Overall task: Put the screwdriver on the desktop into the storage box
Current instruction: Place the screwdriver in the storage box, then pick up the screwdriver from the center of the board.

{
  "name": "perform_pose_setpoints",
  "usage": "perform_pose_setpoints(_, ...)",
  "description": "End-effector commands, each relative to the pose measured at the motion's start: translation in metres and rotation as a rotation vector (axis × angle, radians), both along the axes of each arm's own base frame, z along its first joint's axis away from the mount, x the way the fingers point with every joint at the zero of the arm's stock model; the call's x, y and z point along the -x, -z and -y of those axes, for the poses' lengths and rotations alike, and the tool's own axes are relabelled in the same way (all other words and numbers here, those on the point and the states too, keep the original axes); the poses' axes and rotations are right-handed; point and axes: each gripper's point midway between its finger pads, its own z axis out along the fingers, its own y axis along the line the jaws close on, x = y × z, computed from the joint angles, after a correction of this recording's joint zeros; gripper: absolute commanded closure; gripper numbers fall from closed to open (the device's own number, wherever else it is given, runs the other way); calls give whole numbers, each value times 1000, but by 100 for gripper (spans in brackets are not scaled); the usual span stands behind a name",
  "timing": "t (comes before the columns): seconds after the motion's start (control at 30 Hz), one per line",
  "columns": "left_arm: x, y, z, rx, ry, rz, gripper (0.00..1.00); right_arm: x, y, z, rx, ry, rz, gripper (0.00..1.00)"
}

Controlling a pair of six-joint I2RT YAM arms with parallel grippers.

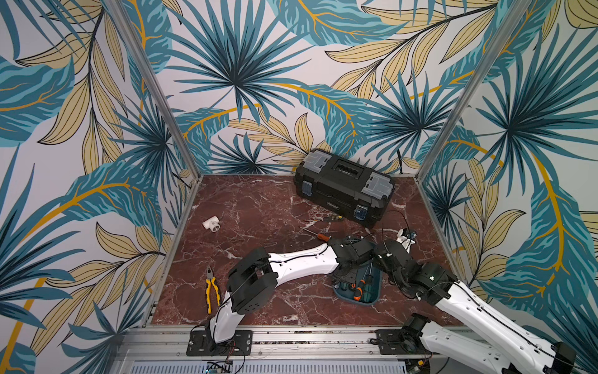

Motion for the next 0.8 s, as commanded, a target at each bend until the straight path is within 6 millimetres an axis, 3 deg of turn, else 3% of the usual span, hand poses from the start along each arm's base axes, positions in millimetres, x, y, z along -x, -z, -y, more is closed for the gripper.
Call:
perform_pose_setpoints(0.0,-18,-44,7,101,-35,106,66,-1,-1,2,38,-9,-22,48)
perform_pose_setpoints(0.07,-27,-69,6,161,-63,189,66,-4,-2,-2,47,-25,-36,48)
perform_pose_setpoints(0.17,-49,-110,-13,216,-147,336,65,-15,-2,-20,53,-99,-63,47)
perform_pose_setpoints(0.27,-71,-137,-54,241,-305,442,61,-31,0,-56,42,-252,-100,45)
perform_pose_setpoints(0.37,-87,-135,-116,225,-522,493,60,-43,6,-91,67,-417,-178,43)
perform_pose_setpoints(0.5,-91,-101,-192,234,-799,421,57,-59,14,-132,85,-617,-257,39)
perform_pose_setpoints(0.63,-82,-76,-231,244,-939,361,57,-78,38,-150,103,-755,-357,35)
perform_pose_setpoints(0.77,-77,-68,-249,232,-1000,373,57,-102,66,-145,180,-820,-479,35)
